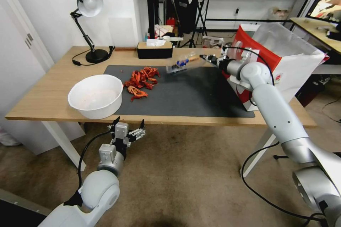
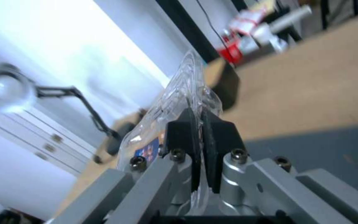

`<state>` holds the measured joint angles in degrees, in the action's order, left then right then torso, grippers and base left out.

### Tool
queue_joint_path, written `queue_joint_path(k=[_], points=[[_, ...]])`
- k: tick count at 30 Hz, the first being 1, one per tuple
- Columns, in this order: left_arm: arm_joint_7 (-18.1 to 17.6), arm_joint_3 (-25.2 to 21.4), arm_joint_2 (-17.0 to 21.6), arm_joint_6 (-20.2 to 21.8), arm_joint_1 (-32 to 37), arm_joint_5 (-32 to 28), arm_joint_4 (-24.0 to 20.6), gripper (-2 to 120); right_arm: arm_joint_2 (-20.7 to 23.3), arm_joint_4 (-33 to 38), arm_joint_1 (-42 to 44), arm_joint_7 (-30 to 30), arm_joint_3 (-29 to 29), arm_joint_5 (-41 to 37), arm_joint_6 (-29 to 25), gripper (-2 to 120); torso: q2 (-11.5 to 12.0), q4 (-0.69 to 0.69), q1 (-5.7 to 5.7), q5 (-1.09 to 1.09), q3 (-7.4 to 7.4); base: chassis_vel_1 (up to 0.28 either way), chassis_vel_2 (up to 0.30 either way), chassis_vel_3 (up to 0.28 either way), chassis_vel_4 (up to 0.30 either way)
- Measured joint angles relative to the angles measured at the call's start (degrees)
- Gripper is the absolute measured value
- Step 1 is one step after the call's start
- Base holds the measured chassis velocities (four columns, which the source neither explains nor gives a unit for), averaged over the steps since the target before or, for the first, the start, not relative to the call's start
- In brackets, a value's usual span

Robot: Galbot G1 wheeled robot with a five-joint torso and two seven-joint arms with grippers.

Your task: Close the takeout container lid, then place the container into the takeout bag.

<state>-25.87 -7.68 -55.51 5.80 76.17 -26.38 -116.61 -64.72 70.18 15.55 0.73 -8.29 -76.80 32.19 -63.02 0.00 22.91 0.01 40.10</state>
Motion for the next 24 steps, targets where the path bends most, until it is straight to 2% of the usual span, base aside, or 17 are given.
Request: queue_joint_path(k=[14,22,24], points=[[-0.32,-0.64,-1.2,-0.95,1.82,1.55,0.28,100,4.12,9.04,-2.12,-2.44,-3.69,-3.07,-3.28,1,0.0,0.01,0.0,0.0,0.0,0.0,0.0,0.0,0.0],[-0.54,-0.9,-1.66,-1.18,2.67,1.99,0.11,100,8.7,14.27,-2.04,-4.35,-6.76,-5.3,-5.46,1,0.0,0.0,0.0,0.0,0.01,0.0,0.0,0.0,0.0],[-0.62,-0.91,-1.71,-1.21,2.87,2.05,-0.04,100,11.09,15.83,-1.93,-5.03,-8.06,-5.91,-6.07,1,0.0,0.0,0.01,0.0,0.0,0.0,0.0,0.0,0.0]])
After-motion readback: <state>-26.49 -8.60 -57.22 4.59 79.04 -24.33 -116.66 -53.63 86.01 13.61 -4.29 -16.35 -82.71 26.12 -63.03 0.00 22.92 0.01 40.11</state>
